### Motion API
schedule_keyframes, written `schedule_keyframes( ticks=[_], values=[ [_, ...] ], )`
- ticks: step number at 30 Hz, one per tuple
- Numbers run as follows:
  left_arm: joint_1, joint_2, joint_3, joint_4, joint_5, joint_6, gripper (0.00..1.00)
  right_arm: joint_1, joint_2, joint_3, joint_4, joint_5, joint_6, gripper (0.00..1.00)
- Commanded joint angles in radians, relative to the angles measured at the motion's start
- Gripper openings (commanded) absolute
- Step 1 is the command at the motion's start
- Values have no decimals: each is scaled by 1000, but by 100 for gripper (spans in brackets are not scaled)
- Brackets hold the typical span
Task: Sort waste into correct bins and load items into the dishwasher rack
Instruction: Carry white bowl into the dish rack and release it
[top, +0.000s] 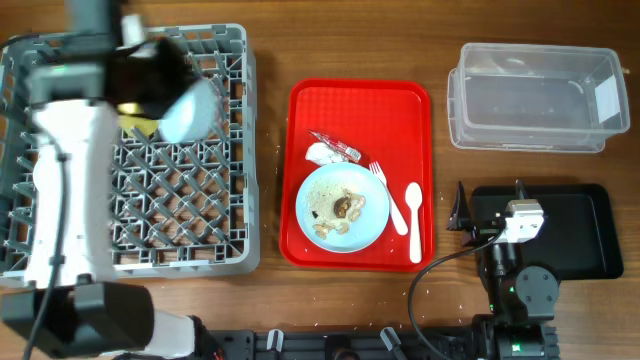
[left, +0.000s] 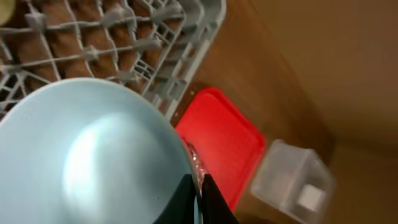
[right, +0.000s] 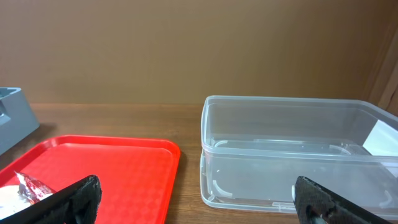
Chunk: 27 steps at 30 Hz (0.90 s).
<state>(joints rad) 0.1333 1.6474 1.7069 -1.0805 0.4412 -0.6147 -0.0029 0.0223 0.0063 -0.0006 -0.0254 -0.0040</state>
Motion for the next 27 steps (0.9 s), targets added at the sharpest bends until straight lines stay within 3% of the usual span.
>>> schedule_keyframes(
  ticks=[1,6,9,19,21,24,27],
  values=[
    [243,-11,-93,30,484,134,4,1,-5,-1,3,-13,10,100],
    [512,-11,-362,121,749,167,4,1,-5,-1,3,-13,10,100],
    [613,-11,-473,190,836,167,4,1,-5,-1,3,-13,11,100],
    [747,-11,-585,176,778,167,4,1,-5,-1,3,-13,11,100],
    [758,-11,-585,156,745,168,14,1,-5,-1,3,-14,11,100],
    [781,-11,-585,152,739,244,55,1,-5,-1,3,-13,10,100],
    [832,-11,-584,145,735,249,60,1,-5,-1,3,-14,11,100]
  ],
)
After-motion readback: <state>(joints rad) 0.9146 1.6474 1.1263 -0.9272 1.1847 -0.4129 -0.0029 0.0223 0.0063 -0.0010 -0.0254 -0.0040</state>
